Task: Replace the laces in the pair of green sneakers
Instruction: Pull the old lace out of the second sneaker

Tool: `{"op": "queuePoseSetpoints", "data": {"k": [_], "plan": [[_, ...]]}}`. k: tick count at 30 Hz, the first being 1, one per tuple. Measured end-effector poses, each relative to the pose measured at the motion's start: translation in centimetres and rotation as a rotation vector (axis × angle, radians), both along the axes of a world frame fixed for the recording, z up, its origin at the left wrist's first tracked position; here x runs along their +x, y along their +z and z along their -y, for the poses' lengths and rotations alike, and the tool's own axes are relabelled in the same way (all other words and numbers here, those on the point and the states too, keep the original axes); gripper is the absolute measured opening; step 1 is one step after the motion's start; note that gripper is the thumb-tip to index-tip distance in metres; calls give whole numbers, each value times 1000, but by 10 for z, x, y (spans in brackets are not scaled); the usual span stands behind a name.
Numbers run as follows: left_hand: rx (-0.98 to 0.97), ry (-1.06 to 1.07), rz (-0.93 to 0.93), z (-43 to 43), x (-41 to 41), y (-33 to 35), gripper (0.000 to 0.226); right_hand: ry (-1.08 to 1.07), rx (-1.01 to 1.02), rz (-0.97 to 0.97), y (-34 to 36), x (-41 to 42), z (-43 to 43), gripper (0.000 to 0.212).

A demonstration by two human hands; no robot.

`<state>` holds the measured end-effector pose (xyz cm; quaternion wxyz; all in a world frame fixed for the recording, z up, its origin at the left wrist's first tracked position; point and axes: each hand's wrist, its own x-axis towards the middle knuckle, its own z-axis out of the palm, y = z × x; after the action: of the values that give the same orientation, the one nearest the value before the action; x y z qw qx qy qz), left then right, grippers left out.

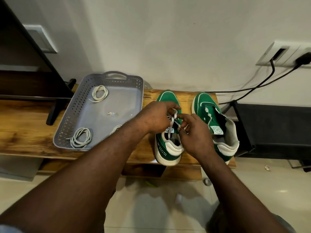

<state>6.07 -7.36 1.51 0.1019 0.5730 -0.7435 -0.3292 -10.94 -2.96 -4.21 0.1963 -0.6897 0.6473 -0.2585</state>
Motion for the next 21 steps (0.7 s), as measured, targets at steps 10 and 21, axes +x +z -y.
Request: {"op": "queuePoseSetpoints", "data": {"k": [10,21], "plan": [[-123,143,211,-6,-5,-5,15,35,26,74,-2,0,4,47],[-98,109,156,-4,-3,-6,36,-8,-3,68,-2,2,3,28]]}}
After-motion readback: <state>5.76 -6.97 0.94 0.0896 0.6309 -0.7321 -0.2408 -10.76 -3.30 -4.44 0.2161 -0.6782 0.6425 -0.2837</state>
